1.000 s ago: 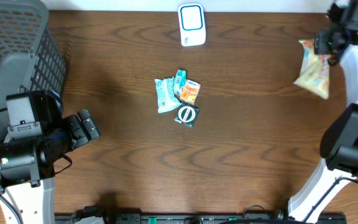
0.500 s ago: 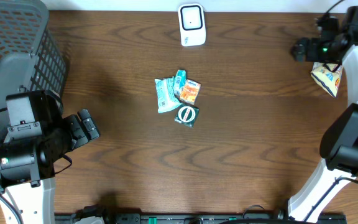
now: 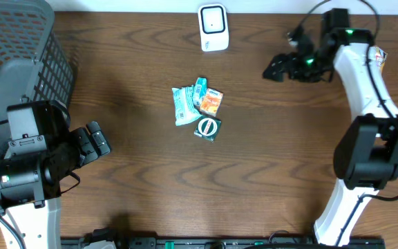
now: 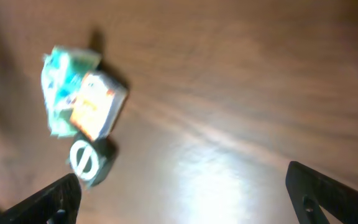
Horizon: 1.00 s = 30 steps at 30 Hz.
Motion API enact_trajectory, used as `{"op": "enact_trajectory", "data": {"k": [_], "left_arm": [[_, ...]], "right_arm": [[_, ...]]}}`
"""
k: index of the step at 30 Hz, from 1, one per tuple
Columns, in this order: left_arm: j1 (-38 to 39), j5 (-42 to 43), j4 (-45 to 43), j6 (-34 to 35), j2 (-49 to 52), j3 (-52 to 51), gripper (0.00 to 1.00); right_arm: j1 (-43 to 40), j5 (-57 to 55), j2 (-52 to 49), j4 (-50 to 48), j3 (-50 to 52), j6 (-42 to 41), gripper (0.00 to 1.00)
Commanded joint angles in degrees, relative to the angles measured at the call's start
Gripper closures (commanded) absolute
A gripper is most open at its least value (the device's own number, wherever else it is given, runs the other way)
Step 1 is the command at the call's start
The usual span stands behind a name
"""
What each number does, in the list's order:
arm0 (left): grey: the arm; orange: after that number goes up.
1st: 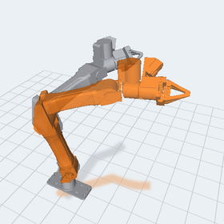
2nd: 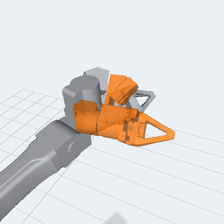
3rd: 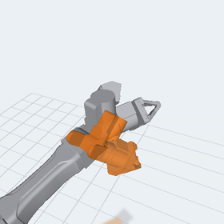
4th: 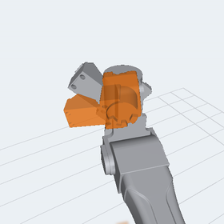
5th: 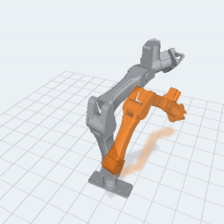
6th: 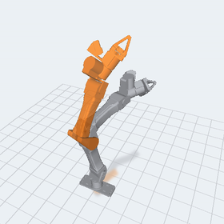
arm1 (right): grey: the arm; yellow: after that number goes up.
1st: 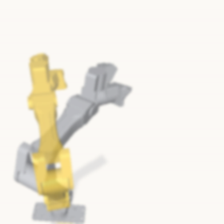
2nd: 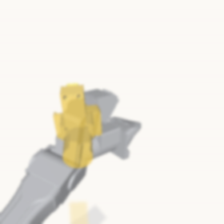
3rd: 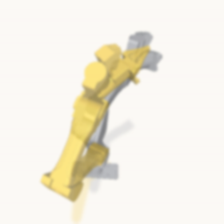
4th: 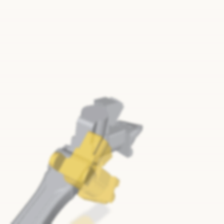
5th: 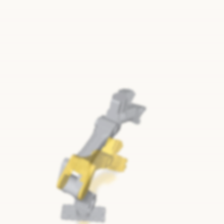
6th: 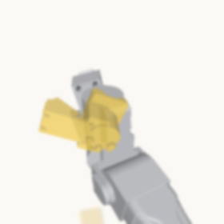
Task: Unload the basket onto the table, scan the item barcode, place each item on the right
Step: 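Move the open right gripper over the small items cluster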
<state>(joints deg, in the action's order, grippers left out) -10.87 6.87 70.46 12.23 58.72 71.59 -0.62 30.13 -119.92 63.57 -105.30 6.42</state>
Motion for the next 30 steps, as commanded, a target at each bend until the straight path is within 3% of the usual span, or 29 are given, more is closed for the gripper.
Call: {"op": "enact_trajectory", "data": {"k": [1,10,20,30], "left_arm": [[-0.31,-0.94,0.02,0.55,0.0,-0.15,0.02],[-0.31,-0.94,0.02,0.55,0.0,-0.15,0.03],[-0.31,-0.94,0.02,0.52,0.0,-0.15,0.02],[-0.31,-0.94,0.02,0.55,0.0,-0.15,0.02]], "right_arm": [[3.8,1.51,0.76,2.54,-0.37,-0.59,0.01],[12.83,1.55,0.76,8.5,-0.37,-1.36,0.01],[20.63,1.51,0.74,6.29,-0.37,-1.95,0.01],[25.24,-1.05,0.74,3.91,-0.33,-12.0,0.01]]}}
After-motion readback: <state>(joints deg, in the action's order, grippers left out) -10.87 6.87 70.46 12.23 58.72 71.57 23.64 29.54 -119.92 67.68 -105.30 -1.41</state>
